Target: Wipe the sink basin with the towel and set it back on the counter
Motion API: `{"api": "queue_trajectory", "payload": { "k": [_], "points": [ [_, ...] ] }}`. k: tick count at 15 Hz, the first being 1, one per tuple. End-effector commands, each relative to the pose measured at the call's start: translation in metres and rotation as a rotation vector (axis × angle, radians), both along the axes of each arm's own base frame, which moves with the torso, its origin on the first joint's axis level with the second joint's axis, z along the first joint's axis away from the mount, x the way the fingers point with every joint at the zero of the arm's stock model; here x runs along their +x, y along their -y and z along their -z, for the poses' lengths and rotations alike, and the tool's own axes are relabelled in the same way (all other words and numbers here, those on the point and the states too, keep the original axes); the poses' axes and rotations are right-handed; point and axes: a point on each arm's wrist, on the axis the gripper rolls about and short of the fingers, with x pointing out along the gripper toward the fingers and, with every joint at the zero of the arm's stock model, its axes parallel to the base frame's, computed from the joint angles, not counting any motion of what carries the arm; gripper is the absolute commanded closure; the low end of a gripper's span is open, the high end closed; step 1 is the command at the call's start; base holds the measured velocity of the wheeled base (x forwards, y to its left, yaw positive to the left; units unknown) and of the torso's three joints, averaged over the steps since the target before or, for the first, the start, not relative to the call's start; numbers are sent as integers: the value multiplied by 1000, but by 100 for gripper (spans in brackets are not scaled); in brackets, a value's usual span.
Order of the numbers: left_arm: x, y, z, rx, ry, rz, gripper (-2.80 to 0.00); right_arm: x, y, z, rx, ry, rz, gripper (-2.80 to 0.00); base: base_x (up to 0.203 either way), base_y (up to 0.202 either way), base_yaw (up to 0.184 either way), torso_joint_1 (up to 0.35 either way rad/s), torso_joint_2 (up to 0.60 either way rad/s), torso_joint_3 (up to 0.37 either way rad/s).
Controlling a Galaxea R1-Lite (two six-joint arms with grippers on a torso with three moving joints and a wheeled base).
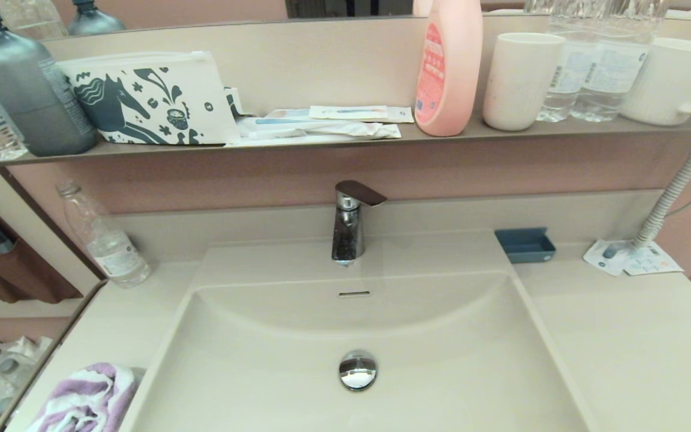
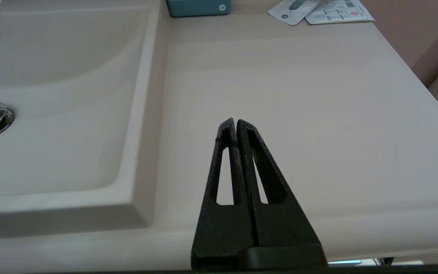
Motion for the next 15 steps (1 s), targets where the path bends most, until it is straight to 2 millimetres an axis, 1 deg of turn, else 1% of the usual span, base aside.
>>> {"api": "queue_trajectory", "payload": {
  "k": [1, 8, 15],
  "points": [
    [0, 0, 1, -28, -4, -6, 0, 0, 0, 0, 0, -1, 0, 0, 0, 0, 0, 0, 0, 0],
    [0, -1, 1, -92, -5, -38, 0, 0, 0, 0, 1, -1, 0, 0, 0, 0, 0, 0, 0, 0],
    [0, -1, 1, -92, -5, -42, 0, 0, 0, 0, 1, 0, 0, 0, 0, 0, 0, 0, 0, 0]
  ]
}}
